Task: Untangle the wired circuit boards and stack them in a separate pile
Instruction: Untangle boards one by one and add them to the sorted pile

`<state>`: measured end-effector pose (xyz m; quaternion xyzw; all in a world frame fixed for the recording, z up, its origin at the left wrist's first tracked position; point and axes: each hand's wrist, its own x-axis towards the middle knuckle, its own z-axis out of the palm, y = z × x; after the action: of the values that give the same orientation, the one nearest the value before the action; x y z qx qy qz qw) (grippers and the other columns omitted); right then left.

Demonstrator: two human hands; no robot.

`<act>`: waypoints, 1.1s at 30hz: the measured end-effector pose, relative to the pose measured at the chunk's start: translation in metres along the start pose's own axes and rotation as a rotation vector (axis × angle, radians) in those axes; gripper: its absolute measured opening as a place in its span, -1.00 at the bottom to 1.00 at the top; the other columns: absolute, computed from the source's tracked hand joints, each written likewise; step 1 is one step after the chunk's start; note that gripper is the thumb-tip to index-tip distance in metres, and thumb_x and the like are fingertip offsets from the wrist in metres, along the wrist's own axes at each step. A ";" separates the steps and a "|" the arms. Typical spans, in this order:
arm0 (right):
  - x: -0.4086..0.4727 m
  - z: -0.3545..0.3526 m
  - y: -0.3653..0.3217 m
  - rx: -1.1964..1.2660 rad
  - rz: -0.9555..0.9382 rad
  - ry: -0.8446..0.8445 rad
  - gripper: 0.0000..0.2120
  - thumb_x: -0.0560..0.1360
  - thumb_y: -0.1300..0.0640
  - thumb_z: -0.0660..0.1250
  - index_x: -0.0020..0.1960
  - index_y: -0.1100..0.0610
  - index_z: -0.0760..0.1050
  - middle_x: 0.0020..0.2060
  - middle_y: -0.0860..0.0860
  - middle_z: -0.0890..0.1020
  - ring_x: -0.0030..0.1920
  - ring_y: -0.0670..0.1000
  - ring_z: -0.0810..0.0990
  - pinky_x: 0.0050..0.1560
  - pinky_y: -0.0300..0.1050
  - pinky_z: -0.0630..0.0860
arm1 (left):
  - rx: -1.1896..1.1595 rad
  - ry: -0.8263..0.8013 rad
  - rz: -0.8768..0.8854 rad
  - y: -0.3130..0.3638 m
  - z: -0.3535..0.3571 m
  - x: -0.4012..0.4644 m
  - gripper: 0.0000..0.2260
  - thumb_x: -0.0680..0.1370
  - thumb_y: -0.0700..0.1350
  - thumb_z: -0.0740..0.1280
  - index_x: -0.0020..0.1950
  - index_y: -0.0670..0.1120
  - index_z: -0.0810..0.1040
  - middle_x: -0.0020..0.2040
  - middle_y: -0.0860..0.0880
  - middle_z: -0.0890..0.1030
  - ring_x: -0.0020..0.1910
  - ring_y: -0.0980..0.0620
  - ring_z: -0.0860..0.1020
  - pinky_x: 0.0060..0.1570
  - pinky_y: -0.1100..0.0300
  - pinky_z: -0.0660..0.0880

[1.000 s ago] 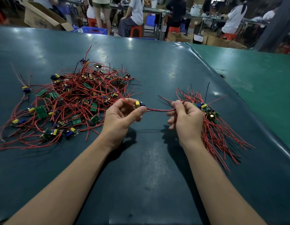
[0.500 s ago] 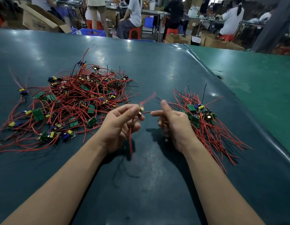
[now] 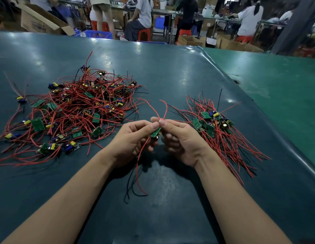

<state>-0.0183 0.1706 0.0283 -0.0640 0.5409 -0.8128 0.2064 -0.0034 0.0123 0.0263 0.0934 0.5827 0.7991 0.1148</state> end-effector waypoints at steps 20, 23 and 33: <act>0.016 -0.005 0.009 -0.357 -0.535 0.577 -0.86 0.50 0.22 0.44 -0.17 0.01 0.64 -0.38 -0.14 0.58 -0.44 -0.20 0.44 -0.36 -0.30 0.35 | 0.011 -0.101 -0.073 -0.002 -0.006 0.003 -0.77 0.38 -0.20 0.32 -0.47 -0.05 0.42 -0.41 -0.07 0.53 -0.58 0.09 0.30 -0.60 0.34 0.26; 0.013 -0.004 0.009 -0.392 -0.562 0.559 -0.87 0.55 0.24 0.38 -0.15 0.05 0.59 -0.39 -0.06 0.57 -0.49 -0.09 0.43 -0.43 -0.26 0.34 | 0.030 -0.119 -0.078 -0.003 -0.008 0.004 -0.77 0.38 -0.20 0.32 -0.47 -0.06 0.39 -0.42 -0.07 0.52 -0.57 0.08 0.32 -0.60 0.33 0.26; 0.012 -0.006 0.004 -0.201 -0.509 0.461 -0.87 0.59 0.28 0.29 -0.11 0.18 0.38 -0.35 0.10 0.69 -0.62 -0.04 0.43 -0.63 -0.28 0.29 | 0.042 -0.115 -0.086 -0.005 -0.009 0.003 -0.79 0.37 -0.23 0.31 -0.34 -0.18 0.28 -0.35 -0.17 0.43 -0.58 0.09 0.35 -0.60 0.36 0.21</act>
<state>-0.0304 0.1699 0.0208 -0.0316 0.6173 -0.7739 -0.1377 -0.0080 0.0067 0.0189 0.1163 0.5951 0.7745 0.1802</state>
